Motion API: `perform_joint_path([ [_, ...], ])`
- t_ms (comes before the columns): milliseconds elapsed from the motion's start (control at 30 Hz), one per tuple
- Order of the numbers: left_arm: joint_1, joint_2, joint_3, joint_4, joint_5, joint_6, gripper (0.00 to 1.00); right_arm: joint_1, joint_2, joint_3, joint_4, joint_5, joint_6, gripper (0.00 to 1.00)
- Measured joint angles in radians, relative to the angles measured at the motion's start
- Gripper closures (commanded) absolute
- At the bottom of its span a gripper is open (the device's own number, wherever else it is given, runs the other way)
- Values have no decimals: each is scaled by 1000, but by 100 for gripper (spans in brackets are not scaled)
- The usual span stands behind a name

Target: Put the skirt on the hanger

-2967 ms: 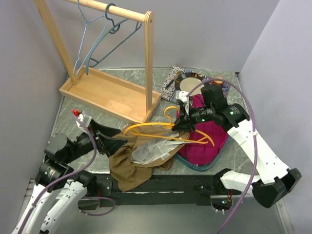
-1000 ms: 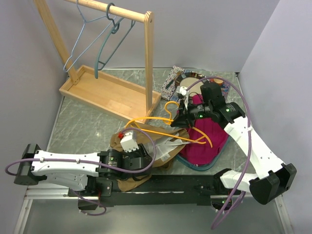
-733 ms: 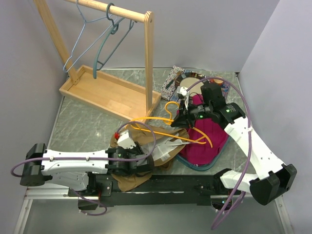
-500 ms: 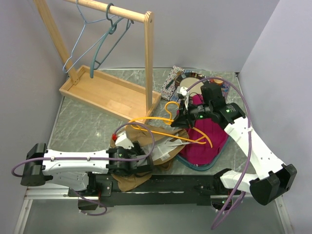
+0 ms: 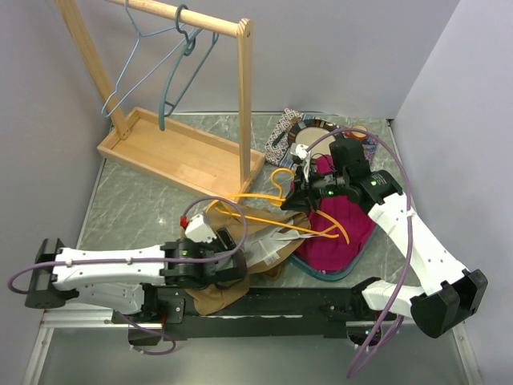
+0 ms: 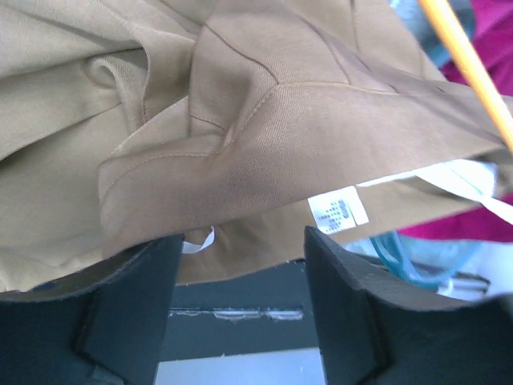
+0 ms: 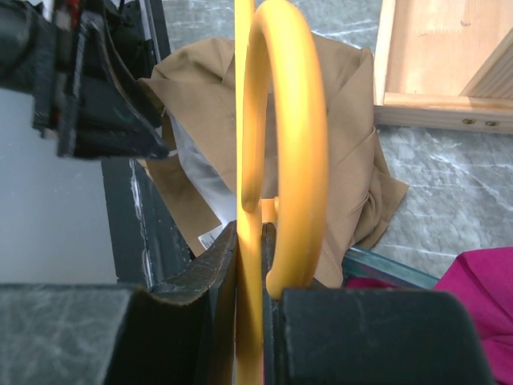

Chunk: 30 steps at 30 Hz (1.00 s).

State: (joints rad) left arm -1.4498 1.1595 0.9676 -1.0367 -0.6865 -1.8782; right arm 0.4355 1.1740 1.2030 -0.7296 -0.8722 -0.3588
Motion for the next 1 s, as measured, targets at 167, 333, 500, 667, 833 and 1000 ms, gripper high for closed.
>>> perform_joint_path([
  [167,0,-65,-35,19,13,38,47,0,-2,-1,3,0,0,100],
  [333,0,-26,-45,23,47,83,50,-1,-2,-1,4,-1,0,100],
  [500,0,39,-45,28,56,133,48,-1,-2,-1,4,-2,-1,100],
  [667,0,114,-20,11,60,191,50,-1,-10,-19,8,-5,-1,100],
  [833,0,130,6,8,51,271,67,-2,-10,-19,9,-8,-1,100],
  [1000,0,166,47,1,30,347,78,-2,-11,-19,9,-8,-1,100],
])
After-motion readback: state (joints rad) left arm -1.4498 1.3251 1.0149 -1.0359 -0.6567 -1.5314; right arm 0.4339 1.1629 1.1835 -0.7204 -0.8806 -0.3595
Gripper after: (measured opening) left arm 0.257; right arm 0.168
